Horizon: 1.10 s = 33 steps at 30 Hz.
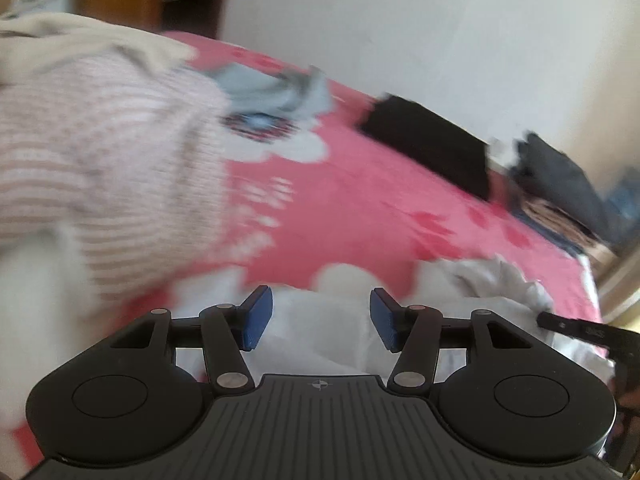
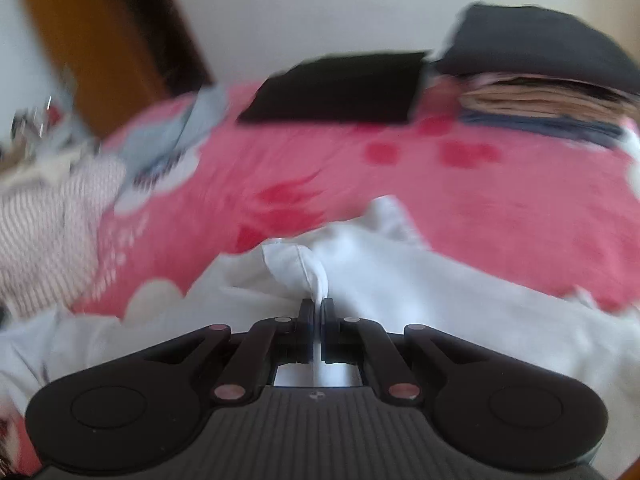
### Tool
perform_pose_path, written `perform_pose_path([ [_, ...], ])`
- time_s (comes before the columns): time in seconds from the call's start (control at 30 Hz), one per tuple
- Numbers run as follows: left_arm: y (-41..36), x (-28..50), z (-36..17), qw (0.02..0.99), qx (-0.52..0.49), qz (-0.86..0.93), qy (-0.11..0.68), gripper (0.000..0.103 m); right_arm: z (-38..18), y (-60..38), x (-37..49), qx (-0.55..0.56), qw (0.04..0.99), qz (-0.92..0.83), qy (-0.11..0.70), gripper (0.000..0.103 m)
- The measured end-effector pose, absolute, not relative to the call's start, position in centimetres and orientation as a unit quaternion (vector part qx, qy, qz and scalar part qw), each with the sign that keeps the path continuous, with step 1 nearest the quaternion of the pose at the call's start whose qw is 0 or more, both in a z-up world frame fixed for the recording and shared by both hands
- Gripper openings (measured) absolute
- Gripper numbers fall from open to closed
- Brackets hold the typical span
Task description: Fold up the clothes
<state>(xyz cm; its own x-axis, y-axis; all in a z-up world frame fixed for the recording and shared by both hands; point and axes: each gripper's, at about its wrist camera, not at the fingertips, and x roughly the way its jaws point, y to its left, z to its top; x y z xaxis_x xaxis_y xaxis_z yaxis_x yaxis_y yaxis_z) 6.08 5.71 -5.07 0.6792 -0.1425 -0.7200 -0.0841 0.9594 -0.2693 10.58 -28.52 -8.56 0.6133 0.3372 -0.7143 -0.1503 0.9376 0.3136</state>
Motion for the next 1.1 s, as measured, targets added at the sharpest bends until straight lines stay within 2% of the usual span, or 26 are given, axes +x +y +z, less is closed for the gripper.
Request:
perform_pose_path([
  [0.13,1.4,9.1,-7.0,0.891,-0.126,-0.072,0.429,0.054,-7.3,-33.5,6.1,0.157,0.893,0.086,0.412,0.002],
  [0.27,-2.5,10.6,-9.1,0.881,-0.074,-0.104,0.455,0.054,-8.3,-38.1,2.1,0.241,0.866,0.049,0.435,0.003],
  [0.37,-4.2,10.9,-10.1,0.873,-0.037,-0.101,0.476,0.054,-10.2,-40.2,-0.1,0.263,0.84,0.001,0.475,0.005],
  [0.5,-4.6,10.8,-9.8,0.881,-0.006,-0.105,0.462,0.054,-10.7,-42.5,-2.6,0.26,0.824,-0.053,0.5,0.008],
  [0.6,-5.2,11.4,-9.6,0.888,0.046,-0.116,0.442,0.055,-7.6,-42.7,-2.9,0.195,0.867,-0.058,0.455,0.008],
  [0.67,-5.9,12.1,-9.6,0.888,0.086,-0.132,0.432,0.061,-5.2,-42.1,-1.9,0.129,0.902,-0.052,0.41,0.009],
  [0.87,-8.5,13.3,-12.2,0.857,0.18,-0.191,0.443,0.061,-1.3,-38.5,3.4,-0.028,0.945,0.044,0.322,0.015],
  [0.9,-8.8,13.3,-12.9,0.852,0.192,-0.193,0.446,0.061,-1.3,-37.7,4.1,-0.037,0.943,0.075,0.321,0.02],
  [0.93,-9.1,13.3,-13.6,0.847,0.205,-0.195,0.449,0.061,-1.7,-36.8,4.8,-0.045,0.937,0.104,0.332,0.035],
  [0.97,-9.4,13.2,-14.3,0.844,0.217,-0.198,0.449,0.061,-2.3,-35.9,5.4,-0.053,0.928,0.133,0.345,0.04],
  [1.1,-8.7,13.2,-14.9,0.848,0.22,-0.206,0.436,0.061,-7.3,-31.2,6.2,-0.162,0.885,0.202,0.387,0.046],
])
